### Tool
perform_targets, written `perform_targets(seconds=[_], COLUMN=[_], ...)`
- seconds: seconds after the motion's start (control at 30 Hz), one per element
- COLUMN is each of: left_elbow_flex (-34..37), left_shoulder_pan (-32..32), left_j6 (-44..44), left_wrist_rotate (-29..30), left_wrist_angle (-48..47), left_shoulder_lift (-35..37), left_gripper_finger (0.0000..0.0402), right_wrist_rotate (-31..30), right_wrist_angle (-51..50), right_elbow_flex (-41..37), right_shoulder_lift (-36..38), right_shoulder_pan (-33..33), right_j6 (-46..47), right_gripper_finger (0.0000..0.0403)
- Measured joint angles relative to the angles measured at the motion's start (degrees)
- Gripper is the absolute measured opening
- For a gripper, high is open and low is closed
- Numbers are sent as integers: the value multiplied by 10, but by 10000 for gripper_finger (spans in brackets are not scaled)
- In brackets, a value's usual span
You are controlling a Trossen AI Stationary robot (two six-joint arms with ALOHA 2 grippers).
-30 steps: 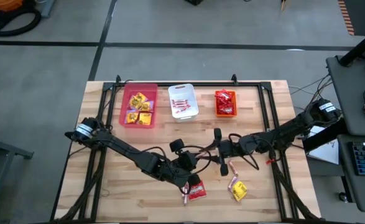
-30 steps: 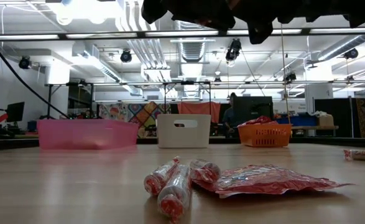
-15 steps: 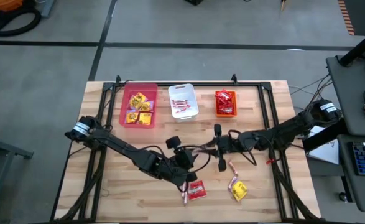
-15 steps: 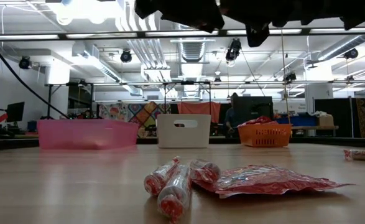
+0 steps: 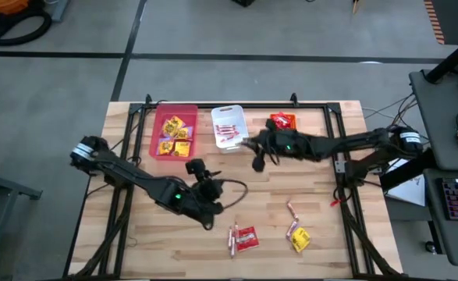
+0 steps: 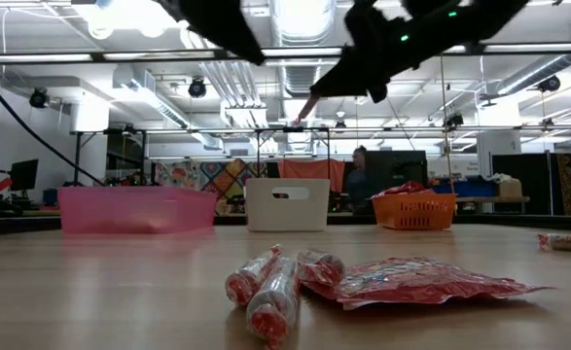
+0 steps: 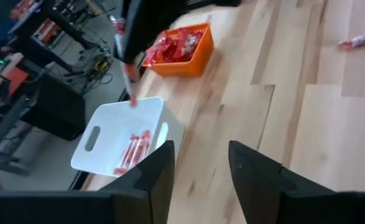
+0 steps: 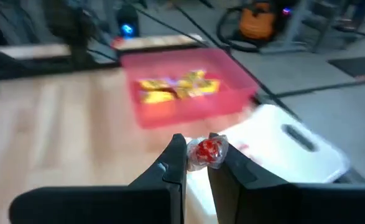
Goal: Sort candy
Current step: Put the white candy into the white bin
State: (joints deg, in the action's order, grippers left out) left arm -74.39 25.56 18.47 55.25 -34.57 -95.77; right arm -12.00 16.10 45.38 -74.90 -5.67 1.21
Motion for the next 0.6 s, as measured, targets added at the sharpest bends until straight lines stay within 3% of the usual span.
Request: perform_targets(seconds=[0.1, 0.23, 0.33, 0.47, 0.6], left_elbow_flex=[81, 208, 293, 382, 435], left_shoulder_pan=[2, 2, 0, -1, -1], left_j6=[-22, -98, -131, -135, -120], left_wrist_rotate=[-23, -128, -175, -174, -172], left_wrist_angle=[64, 229, 353, 458, 479], left_shoulder_lift=[66, 165, 230, 303, 370], left_gripper_finger=[118, 92, 75, 57, 43], right_wrist_rotate=[13, 44, 50, 49, 50], right_wrist_angle=[-34, -43, -41, -63, -125], right_elbow_flex=[29, 55, 85, 145, 227], right_shoulder_lift=[-23, -70, -114, -182, -244], right_shoulder_pan=[-35, -75, -107, -141, -169], right_j6=[-20, -31, -38, -45, -51], right_gripper_finger=[34, 34, 34, 34, 50])
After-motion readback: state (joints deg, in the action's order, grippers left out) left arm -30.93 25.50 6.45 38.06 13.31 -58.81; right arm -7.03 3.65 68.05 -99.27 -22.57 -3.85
